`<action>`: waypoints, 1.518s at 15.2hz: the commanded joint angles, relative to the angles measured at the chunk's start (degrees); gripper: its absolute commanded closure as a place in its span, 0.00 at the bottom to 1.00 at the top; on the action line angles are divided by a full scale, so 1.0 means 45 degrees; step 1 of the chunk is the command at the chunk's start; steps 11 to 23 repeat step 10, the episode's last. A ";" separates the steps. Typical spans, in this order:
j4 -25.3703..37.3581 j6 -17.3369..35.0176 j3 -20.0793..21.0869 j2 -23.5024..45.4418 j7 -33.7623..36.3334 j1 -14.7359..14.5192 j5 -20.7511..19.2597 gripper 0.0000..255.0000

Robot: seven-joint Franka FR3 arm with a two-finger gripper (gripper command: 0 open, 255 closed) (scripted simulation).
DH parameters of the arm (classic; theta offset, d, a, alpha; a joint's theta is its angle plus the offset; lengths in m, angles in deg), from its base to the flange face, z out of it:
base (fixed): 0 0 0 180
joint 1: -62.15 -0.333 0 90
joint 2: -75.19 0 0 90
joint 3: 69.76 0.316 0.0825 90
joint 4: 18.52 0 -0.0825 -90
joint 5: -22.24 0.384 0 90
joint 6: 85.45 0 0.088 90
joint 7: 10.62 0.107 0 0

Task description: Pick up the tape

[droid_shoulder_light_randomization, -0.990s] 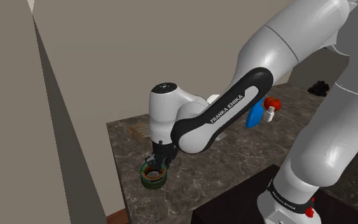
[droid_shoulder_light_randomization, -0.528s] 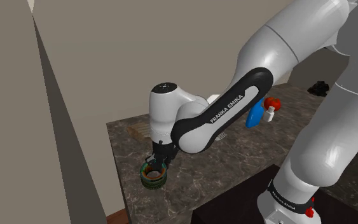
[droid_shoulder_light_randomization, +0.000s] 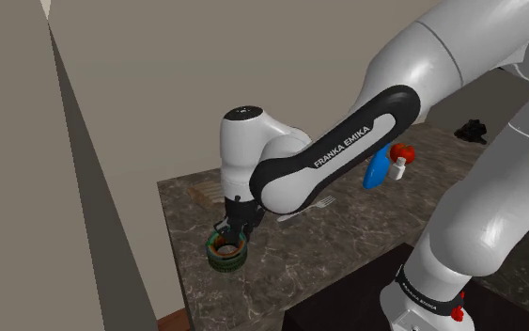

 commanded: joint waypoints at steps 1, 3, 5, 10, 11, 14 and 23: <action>0.0147 -0.0363 -0.0055 -0.0248 -0.0151 -0.0036 0.0183 1.00; 0.0289 -0.0743 -0.0121 -0.0524 -0.0302 -0.0078 0.0365 1.00; 0.0442 -0.1123 -0.0193 -0.0783 -0.0435 -0.0118 0.0520 1.00; 0.0704 -0.1718 -0.0310 -0.1158 -0.0614 -0.0176 0.0721 1.00; 0.0704 -0.1718 -0.0310 -0.1158 -0.0614 -0.0176 0.0721 1.00; 0.0704 -0.1718 -0.0310 -0.1158 -0.0614 -0.0176 0.0721 1.00; 0.0704 -0.1718 -0.0310 -0.1158 -0.0614 -0.0176 0.0721 1.00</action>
